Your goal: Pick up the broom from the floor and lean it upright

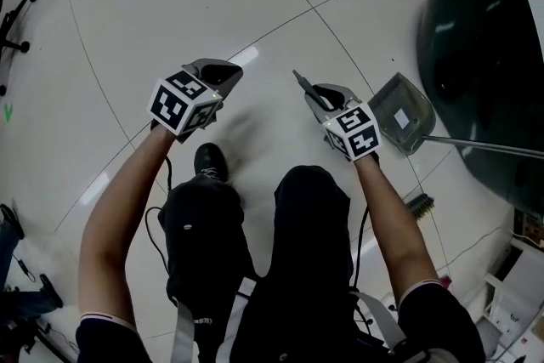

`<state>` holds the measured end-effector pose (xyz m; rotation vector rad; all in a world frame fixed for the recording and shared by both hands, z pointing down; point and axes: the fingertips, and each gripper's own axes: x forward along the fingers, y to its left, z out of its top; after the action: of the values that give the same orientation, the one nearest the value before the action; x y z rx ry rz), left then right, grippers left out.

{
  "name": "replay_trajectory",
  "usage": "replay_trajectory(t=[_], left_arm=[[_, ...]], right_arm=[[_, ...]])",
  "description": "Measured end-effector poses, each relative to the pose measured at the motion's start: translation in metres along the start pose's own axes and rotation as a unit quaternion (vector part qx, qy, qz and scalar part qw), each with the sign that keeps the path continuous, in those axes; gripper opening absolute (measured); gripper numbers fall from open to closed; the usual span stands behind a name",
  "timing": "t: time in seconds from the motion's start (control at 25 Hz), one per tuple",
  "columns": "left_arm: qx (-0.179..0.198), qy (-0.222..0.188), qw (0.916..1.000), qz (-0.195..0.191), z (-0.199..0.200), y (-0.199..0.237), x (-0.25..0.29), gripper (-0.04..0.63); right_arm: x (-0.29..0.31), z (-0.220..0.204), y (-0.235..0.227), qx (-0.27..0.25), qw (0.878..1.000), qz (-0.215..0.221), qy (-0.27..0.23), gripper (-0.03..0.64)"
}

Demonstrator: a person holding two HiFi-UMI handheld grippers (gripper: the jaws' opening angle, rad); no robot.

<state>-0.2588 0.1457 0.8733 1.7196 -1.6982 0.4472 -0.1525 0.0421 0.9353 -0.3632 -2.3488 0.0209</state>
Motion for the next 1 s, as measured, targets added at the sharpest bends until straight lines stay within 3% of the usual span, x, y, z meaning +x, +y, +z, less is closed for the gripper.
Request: replay_trajectory(t=[0.28,0.52,1.0], left_arm=[[0.045,0.003,0.998,-0.044,0.092,-0.026,-0.022,0.002],[0.098,0.012,0.9906,-0.095,0.166,-0.093,-0.042,0.002],[0.149,0.044,0.9721,-0.175,0.269,-0.239,-0.09,0.002]], right_arm=[[-0.114,0.068,-0.023,0.012,0.997,-0.073,-0.024,0.084],[-0.228,0.106,-0.037,0.026,0.989,-0.144,-0.037,0.084],[-0.44,0.117,-0.036,0.08,0.962,-0.26,-0.035,0.084]])
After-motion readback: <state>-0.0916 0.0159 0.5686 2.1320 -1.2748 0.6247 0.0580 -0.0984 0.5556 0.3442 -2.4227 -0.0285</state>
